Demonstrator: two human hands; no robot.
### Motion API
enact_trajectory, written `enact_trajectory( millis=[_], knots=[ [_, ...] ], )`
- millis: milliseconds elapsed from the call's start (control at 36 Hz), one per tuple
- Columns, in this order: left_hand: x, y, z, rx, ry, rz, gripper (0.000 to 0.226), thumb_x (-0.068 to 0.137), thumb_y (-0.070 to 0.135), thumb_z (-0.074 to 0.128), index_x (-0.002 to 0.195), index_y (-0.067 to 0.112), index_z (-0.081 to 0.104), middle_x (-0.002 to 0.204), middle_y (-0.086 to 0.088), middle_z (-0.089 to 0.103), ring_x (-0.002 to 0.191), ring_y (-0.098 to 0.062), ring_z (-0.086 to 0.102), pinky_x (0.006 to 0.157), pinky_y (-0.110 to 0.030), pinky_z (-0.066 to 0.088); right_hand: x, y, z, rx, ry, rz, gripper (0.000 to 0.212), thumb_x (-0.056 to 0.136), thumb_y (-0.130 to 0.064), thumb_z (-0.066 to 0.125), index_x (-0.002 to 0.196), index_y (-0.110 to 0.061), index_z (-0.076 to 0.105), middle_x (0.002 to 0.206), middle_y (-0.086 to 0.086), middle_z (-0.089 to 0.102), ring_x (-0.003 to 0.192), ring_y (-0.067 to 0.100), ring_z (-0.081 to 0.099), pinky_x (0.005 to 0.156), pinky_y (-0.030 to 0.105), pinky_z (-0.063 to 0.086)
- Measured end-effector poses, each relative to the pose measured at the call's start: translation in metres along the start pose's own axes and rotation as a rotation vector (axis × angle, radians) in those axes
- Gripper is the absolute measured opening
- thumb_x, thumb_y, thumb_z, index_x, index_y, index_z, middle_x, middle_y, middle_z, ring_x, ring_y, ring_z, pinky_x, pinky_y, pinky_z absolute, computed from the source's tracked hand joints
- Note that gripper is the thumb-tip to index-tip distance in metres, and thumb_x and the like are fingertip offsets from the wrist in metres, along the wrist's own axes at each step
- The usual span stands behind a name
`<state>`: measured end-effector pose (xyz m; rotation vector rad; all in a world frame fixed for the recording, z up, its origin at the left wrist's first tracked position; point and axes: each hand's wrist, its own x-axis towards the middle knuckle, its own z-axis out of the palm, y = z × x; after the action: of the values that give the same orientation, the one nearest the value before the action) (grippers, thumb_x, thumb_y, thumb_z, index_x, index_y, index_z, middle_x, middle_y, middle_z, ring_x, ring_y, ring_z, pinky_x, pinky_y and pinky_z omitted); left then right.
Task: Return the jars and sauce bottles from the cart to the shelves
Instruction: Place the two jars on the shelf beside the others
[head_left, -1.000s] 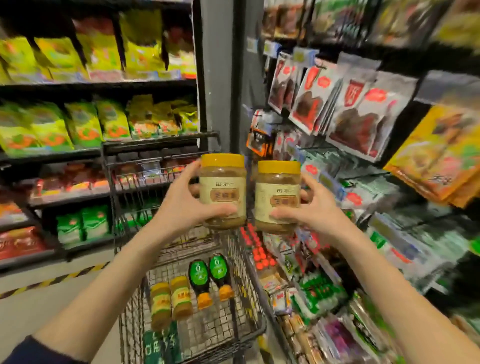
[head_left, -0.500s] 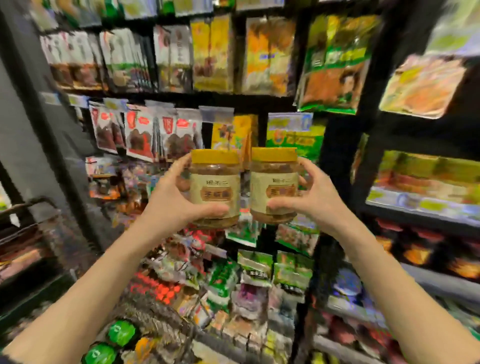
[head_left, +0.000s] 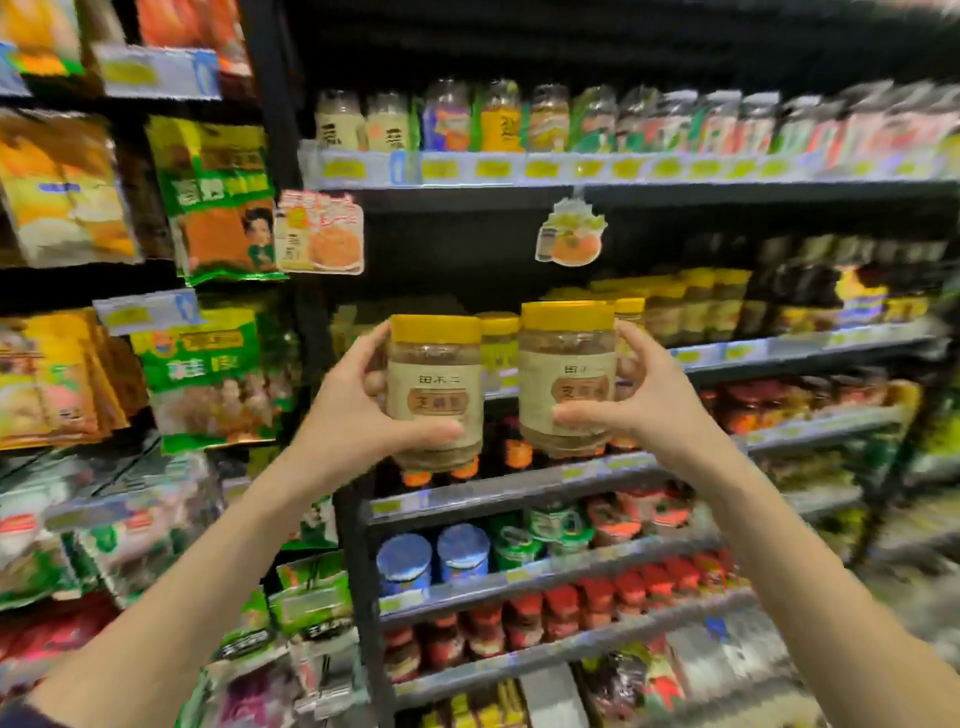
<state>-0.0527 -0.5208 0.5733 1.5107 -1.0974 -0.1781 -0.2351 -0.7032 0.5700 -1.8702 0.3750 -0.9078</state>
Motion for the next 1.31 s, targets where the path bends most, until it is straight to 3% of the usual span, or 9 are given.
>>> enact_trajectory(
  millis=[250, 306, 417, 500, 833, 972, 1083, 1194, 1306],
  knots=[
    [0.043, 0.021, 0.15, -0.055, -0.093, 0.056, 0.119, 0.035, 0.045, 0.09, 0.138, 0.033, 0.033, 0.121, 0.012, 0.059, 0.105, 0.002, 0.058, 0.074, -0.014, 0.054, -0.014, 0.03, -0.157, -0.141, 0.125, 0.009, 0.1, 0.041, -0.035, 0.09, 0.129, -0.028, 0.044, 0.11, 0.006, 0.069, 0.09, 0.018, 0.071, 0.083, 0.046, 0.057],
    [0.05, 0.023, 0.177, -0.077, -0.11, 0.042, 0.122, 0.037, 0.04, 0.092, 0.141, 0.033, 0.029, 0.119, 0.006, 0.06, 0.102, -0.003, 0.063, 0.072, -0.017, 0.056, -0.014, 0.037, -0.183, -0.143, 0.147, 0.011, 0.1, 0.039, -0.035, 0.09, 0.128, -0.029, 0.044, 0.111, 0.008, 0.068, 0.09, 0.019, 0.071, 0.083, 0.047, 0.057],
    [0.064, 0.025, 0.221, -0.107, -0.129, 0.04, 0.114, 0.05, 0.009, 0.086, 0.144, 0.026, 0.024, 0.097, 0.018, 0.058, 0.075, 0.013, 0.064, 0.058, -0.008, 0.051, -0.013, 0.049, -0.224, -0.158, 0.188, 0.014, 0.101, 0.039, -0.033, 0.093, 0.128, -0.028, 0.045, 0.111, 0.005, 0.068, 0.096, 0.019, 0.069, 0.085, 0.045, 0.057],
    [0.078, 0.023, 0.245, -0.093, -0.156, 0.044, 0.111, 0.053, 0.007, 0.086, 0.143, 0.026, 0.025, 0.099, 0.019, 0.057, 0.077, 0.014, 0.064, 0.059, -0.007, 0.05, -0.006, 0.058, -0.246, -0.179, 0.191, 0.011, 0.098, 0.043, -0.032, 0.093, 0.129, -0.031, 0.045, 0.113, 0.0, 0.067, 0.102, 0.02, 0.066, 0.086, 0.043, 0.056],
    [0.166, -0.002, 0.314, -0.048, -0.15, 0.056, 0.119, 0.038, 0.031, 0.087, 0.141, 0.035, 0.026, 0.107, 0.024, 0.055, 0.098, -0.001, 0.063, 0.073, -0.015, 0.054, 0.074, 0.118, -0.295, -0.189, 0.185, -0.011, 0.095, 0.048, -0.031, 0.088, 0.132, -0.029, 0.043, 0.114, -0.003, 0.066, 0.102, 0.013, 0.066, 0.083, 0.037, 0.057],
    [0.207, -0.017, 0.33, -0.039, -0.106, 0.054, 0.109, 0.042, 0.025, 0.089, 0.129, 0.046, 0.027, 0.103, 0.027, 0.051, 0.098, -0.004, 0.061, 0.066, -0.009, 0.052, 0.122, 0.144, -0.307, -0.153, 0.176, -0.017, 0.094, 0.048, -0.025, 0.087, 0.132, -0.027, 0.044, 0.11, -0.005, 0.068, 0.095, 0.006, 0.068, 0.077, 0.026, 0.058],
    [0.235, -0.028, 0.332, -0.013, -0.099, 0.049, 0.109, 0.034, 0.042, 0.088, 0.123, 0.052, 0.026, 0.11, 0.022, 0.055, 0.1, -0.008, 0.063, 0.076, -0.018, 0.054, 0.16, 0.165, -0.313, -0.153, 0.149, -0.019, 0.093, 0.05, -0.026, 0.088, 0.132, -0.029, 0.044, 0.116, -0.004, 0.066, 0.104, 0.011, 0.065, 0.082, 0.03, 0.057],
    [0.256, -0.039, 0.33, -0.015, -0.089, 0.047, 0.118, 0.026, 0.053, 0.088, 0.13, 0.049, 0.03, 0.118, 0.007, 0.063, 0.101, -0.01, 0.066, 0.083, -0.032, 0.057, 0.196, 0.186, -0.309, -0.139, 0.118, -0.032, 0.085, 0.057, -0.012, 0.086, 0.13, -0.027, 0.045, 0.112, -0.01, 0.064, 0.095, -0.002, 0.065, 0.07, 0.011, 0.052],
    [0.267, -0.048, 0.324, -0.013, -0.068, 0.046, 0.119, 0.027, 0.054, 0.088, 0.133, 0.045, 0.033, 0.118, 0.008, 0.063, 0.101, -0.007, 0.066, 0.082, -0.032, 0.057, 0.229, 0.209, -0.302, -0.141, 0.083, -0.006, 0.084, 0.056, -0.015, 0.088, 0.129, -0.024, 0.047, 0.117, -0.007, 0.063, 0.104, 0.003, 0.061, 0.075, 0.011, 0.053]
  ],
)
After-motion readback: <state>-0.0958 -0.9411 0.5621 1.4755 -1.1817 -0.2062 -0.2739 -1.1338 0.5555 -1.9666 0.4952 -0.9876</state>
